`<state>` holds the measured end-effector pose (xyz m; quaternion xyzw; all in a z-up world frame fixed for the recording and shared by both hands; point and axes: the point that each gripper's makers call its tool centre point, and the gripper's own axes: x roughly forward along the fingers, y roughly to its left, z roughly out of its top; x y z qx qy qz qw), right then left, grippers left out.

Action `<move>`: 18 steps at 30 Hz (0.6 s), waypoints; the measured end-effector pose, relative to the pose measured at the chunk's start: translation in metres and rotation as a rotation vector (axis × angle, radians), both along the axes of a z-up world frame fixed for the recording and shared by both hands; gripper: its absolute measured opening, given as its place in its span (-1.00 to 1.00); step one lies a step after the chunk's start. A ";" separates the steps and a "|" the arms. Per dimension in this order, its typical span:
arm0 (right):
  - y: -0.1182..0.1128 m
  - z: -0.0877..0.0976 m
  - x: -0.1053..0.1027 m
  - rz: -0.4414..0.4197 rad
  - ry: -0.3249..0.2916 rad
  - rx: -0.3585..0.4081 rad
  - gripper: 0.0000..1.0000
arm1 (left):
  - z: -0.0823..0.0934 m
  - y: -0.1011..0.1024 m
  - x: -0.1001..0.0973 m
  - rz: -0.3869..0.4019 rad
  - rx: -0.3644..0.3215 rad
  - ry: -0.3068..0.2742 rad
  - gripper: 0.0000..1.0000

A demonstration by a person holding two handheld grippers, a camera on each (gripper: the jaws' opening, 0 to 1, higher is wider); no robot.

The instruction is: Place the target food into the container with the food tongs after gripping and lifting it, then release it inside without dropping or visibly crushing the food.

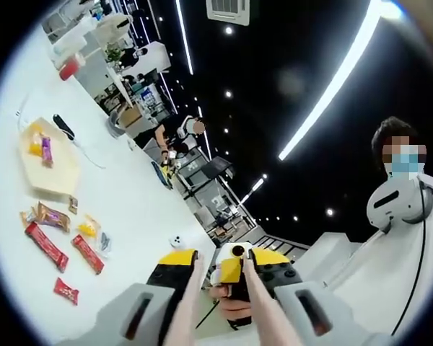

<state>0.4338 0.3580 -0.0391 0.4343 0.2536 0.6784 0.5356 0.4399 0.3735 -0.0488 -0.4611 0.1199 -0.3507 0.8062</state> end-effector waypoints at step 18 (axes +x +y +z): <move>-0.017 -0.010 0.037 -0.164 0.015 -0.029 -0.77 | -0.013 0.022 0.012 0.122 0.131 -0.021 -0.51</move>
